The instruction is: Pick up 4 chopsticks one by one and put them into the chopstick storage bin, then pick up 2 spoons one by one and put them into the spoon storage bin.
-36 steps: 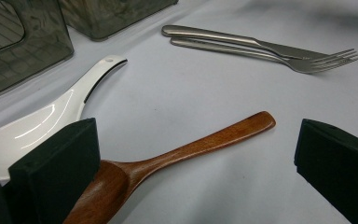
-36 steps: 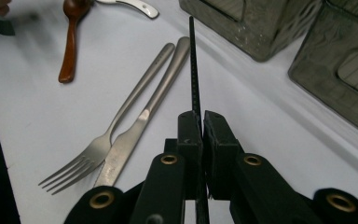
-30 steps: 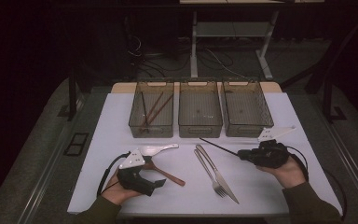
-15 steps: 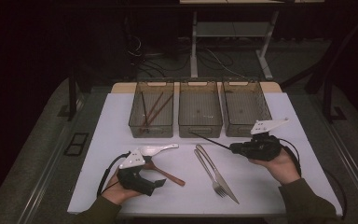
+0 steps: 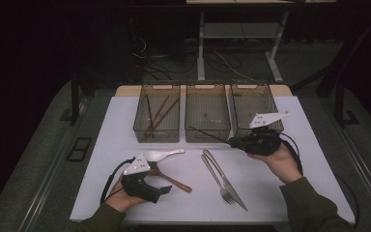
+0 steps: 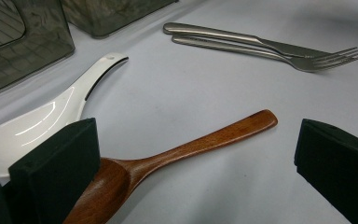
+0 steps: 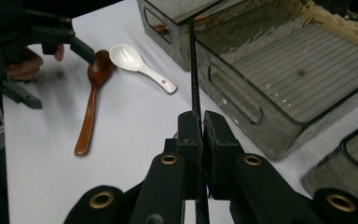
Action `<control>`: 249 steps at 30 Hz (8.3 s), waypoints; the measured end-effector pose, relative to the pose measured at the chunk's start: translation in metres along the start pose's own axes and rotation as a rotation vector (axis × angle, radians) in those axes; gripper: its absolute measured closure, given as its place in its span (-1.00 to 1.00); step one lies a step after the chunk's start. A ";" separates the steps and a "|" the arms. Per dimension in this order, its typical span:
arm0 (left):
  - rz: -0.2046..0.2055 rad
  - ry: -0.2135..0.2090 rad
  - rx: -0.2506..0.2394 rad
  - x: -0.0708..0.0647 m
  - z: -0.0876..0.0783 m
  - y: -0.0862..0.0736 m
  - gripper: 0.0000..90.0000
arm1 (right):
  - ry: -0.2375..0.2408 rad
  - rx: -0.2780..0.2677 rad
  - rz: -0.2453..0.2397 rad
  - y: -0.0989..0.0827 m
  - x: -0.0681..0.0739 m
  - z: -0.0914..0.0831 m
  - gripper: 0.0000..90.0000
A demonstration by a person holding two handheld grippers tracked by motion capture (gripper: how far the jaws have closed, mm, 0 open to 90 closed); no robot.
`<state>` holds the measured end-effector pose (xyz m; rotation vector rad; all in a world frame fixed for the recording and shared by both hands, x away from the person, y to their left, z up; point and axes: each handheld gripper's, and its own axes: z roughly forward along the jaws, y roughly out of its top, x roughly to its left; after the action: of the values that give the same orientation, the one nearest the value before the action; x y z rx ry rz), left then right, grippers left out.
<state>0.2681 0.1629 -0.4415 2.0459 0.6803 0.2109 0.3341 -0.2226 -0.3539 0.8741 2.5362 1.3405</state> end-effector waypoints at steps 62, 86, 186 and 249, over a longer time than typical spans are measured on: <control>0.004 -0.012 -0.004 -0.001 0.000 0.000 -1.00 | -0.139 0.096 0.040 0.132 -0.015 0.184 0.90; 0.004 -0.024 -0.016 -0.001 -0.001 0.001 -1.00 | -0.172 0.143 0.036 0.155 -0.009 0.233 0.36; -0.013 0.070 -0.012 0.003 -0.015 0.008 -0.50 | -0.188 -0.049 0.137 -0.138 0.014 -0.027 -0.66; -0.074 0.133 0.206 0.038 -0.030 0.006 0.52 | -0.182 0.004 0.072 -0.137 0.017 -0.020 -0.66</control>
<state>0.2902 0.2034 -0.4247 2.2124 0.8900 0.2446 0.2545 -0.2870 -0.4487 1.0460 2.3911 1.2145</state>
